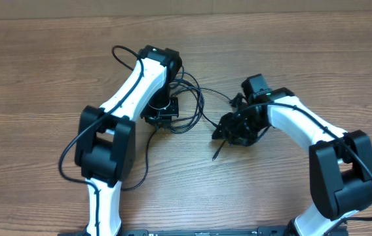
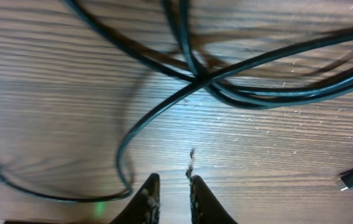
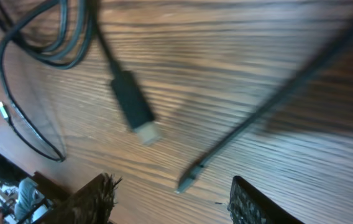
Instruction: Untangle cables
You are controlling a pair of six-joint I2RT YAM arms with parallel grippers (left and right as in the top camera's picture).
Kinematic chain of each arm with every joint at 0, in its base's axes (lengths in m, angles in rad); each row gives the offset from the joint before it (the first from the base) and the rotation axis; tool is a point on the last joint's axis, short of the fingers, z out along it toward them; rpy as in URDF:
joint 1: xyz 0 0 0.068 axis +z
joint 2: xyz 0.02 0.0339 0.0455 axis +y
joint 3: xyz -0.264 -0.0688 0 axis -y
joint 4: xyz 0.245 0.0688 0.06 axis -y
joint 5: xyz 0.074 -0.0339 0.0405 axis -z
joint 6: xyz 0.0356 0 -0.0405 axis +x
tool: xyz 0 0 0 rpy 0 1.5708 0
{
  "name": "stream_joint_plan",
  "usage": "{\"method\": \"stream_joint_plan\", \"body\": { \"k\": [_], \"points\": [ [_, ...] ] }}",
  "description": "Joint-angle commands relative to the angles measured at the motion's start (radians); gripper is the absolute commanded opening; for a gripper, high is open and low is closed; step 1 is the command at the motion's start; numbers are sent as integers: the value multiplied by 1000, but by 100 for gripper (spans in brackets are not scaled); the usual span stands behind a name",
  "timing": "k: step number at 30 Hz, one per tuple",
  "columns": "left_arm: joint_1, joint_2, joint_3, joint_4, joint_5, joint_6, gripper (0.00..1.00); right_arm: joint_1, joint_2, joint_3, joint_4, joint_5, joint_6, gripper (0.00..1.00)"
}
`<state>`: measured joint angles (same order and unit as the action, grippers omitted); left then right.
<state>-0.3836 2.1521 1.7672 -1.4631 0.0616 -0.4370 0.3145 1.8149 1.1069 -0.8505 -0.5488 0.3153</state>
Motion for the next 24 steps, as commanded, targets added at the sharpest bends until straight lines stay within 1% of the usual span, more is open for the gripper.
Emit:
{"method": "stream_joint_plan", "body": {
  "k": [1, 4, 8, 10, 11, 12, 14, 16, 18, 20, 24],
  "points": [
    [6, -98, 21, -23, -145, -74, 21, 66, -28, 11, 39, -36, 47, 59],
    [27, -124, 21, -73, -223, -128, 22, 129, -27, 11, 118, -35, 169, 58],
    [82, -133, 20, -123, -282, -140, 26, 220, -25, 11, 238, -10, 309, 58],
    [121, -132, 19, -119, -310, -148, 31, 273, -23, 11, 294, 21, 369, 58],
    [145, -132, 19, -114, -321, -159, 35, 303, -23, 11, 326, 29, 385, 58],
    [166, -132, 19, -109, -325, -171, 36, 333, -21, 11, 359, 32, 390, 59],
    [226, -132, 19, -87, -307, -174, 38, 397, -21, 12, 417, 32, 365, 59],
    [290, -132, 19, -71, -249, -171, 36, 456, -21, 26, 435, 32, 282, 59],
    [353, -132, 19, -68, -190, -148, 34, 483, -21, 66, 384, 35, 220, 59],
    [414, -132, 19, -53, -138, -108, 32, 489, -21, 134, 299, 61, 185, 59],
    [526, -133, 19, -38, -18, -31, 31, 490, -21, 243, 207, 100, 119, 59]
  ]
}}
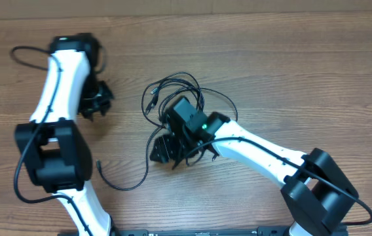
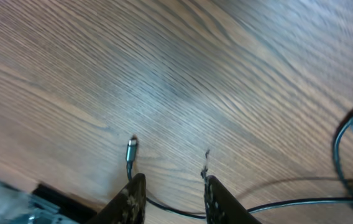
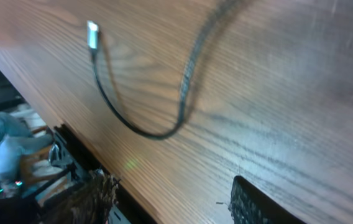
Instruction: Untangle cables
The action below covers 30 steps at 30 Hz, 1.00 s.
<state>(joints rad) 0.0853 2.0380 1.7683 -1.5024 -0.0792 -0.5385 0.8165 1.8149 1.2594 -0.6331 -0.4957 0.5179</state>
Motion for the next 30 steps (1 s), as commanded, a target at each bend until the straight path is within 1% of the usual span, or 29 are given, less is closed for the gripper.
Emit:
{"method": "stream_joint_plan", "body": {
  "k": [1, 5, 8, 10, 12, 15, 18, 21, 23, 26, 30],
  "points": [
    [80, -19, 18, -2, 145, 83, 31, -10, -21, 99, -10, 51, -82, 59],
    [172, -19, 18, -3, 253, 155, 27, 9, -14, 100, 50, 116, -82, 59],
    [232, -23, 17, 0, 420, 262, 23, 56, 7, 100, 166, 258, -82, 58],
    [253, -33, 10, 0, 531, 341, 18, 86, 22, 100, 227, 326, -82, 58],
    [270, -60, -8, 5, 588, 378, 10, 111, 45, 100, 278, 375, -82, 58],
    [292, -157, -71, 53, 560, 372, 7, 128, 81, 100, 319, 364, -108, 59],
    [303, -296, -164, 128, 491, 299, 8, 130, 121, 103, 346, 334, -108, 61],
    [292, -446, -271, 192, 403, 229, 11, 130, 151, 118, 363, 257, -107, 63],
    [281, -528, -335, 213, 358, 197, 15, 132, 165, 148, 337, 210, -107, 63],
    [275, -613, -414, 239, 338, 193, 22, 142, 192, 219, 241, 206, -108, 63],
    [275, -649, -471, 244, 336, 194, 27, 169, 233, 294, 159, 206, -136, 64]
  ]
}}
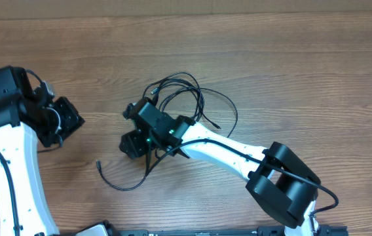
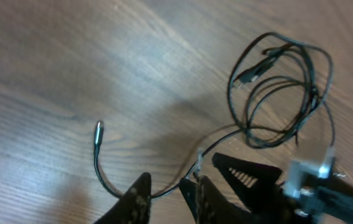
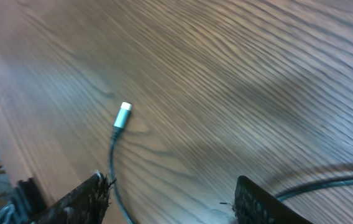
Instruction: Untangle cables
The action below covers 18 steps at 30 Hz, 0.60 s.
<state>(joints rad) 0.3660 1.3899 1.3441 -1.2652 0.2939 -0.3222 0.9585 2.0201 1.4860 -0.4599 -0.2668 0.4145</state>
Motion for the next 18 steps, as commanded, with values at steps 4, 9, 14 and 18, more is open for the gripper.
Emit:
{"method": "stream_joint_plan", "body": {
  "k": [4, 9, 14, 18],
  "points": [
    [-2, 5, -66, 4, -70, -22, 21, 76, 67, 76, -28, 0, -178, 65],
    [82, -19, -66, 6, -68, -43, 17, 124, 95, 73, -40, 94, -303, 65],
    [223, -29, -66, -10, -66, -123, 32, 185, 140, 73, 37, 129, -481, 66],
    [264, -28, -66, -24, -94, -123, 100, 222, 179, 73, 86, 225, -499, 68]
  ]
}}
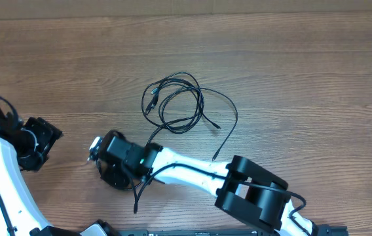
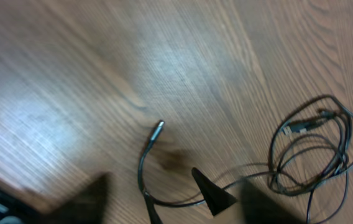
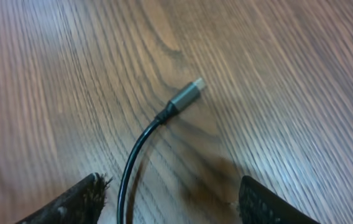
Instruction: Untangle cables
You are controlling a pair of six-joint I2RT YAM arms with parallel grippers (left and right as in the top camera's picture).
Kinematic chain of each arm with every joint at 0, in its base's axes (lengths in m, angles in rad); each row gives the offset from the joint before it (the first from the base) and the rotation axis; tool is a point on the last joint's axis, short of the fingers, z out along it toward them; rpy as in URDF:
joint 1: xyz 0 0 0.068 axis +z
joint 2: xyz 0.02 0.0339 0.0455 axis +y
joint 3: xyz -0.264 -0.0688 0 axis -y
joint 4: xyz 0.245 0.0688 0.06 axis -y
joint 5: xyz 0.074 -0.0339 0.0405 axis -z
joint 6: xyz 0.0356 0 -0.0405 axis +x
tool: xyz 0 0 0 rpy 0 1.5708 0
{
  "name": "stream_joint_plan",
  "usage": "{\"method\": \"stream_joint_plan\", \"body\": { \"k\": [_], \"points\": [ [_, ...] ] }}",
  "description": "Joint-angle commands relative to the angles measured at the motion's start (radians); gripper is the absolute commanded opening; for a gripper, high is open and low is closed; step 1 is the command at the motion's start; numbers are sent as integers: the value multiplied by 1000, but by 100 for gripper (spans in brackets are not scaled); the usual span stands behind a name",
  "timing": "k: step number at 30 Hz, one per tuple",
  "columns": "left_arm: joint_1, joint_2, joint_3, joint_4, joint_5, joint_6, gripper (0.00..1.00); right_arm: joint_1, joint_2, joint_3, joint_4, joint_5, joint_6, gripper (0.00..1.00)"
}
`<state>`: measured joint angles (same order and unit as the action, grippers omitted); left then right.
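Note:
A tangle of thin black cables [image 1: 176,105] lies mid-table; it also shows at the right of the left wrist view [image 2: 313,149]. One loose black cable [image 1: 140,195] runs from it toward the front. Its silver plug [image 3: 186,96] lies just ahead of my right gripper [image 3: 173,202]. That gripper is open, and the cable passes between its fingers, close to the left one. In the overhead view the right gripper [image 1: 111,169] sits front left of the tangle. My left gripper [image 1: 34,145] is far left, open and empty, facing the plug [image 2: 157,128].
The wooden table [image 1: 304,78] carries nothing else. My right arm [image 1: 192,167] reaches across the front of the table from right to left, over part of the loose cable. The front edge lies close behind both arm bases.
My right gripper has moved from the tangle's lower left edge to the loose cable's plug end, farther left and nearer the front. The left gripper has drawn farther left and its fingers stand wider apart.
First both grippers were at the tangle, the left nearly shut on its left side and the right open on its right. Then the left gripper was far back left and the right under the tangle. Since then the left has kept withdrawing, and the right now straddles the loose cable.

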<state>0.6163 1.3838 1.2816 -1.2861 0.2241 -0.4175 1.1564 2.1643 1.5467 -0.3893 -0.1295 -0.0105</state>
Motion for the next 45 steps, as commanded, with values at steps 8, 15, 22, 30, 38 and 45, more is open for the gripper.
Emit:
{"method": "stream_joint_plan", "body": {
  "k": [8, 15, 22, 30, 38, 45],
  "points": [
    [12, -22, -3, 4, -25, -28, 100, 43, 116, 12, 60, 103, -196, 59],
    [12, -22, -3, 4, -25, -28, 100, 40, 139, 18, 73, 137, -222, 34],
    [12, -22, -3, 5, -25, -28, 100, -61, 69, 79, 111, 90, -20, 9],
    [12, -22, -3, 5, -25, -28, 100, -177, 68, 223, 85, 23, 27, 8],
    [12, -22, -3, 5, -25, -28, 99, -235, 68, 237, 12, -215, 141, 74],
    [12, -22, -3, 5, -25, -28, 100, -221, 69, 234, -45, -270, 189, 20]
  ]
}}
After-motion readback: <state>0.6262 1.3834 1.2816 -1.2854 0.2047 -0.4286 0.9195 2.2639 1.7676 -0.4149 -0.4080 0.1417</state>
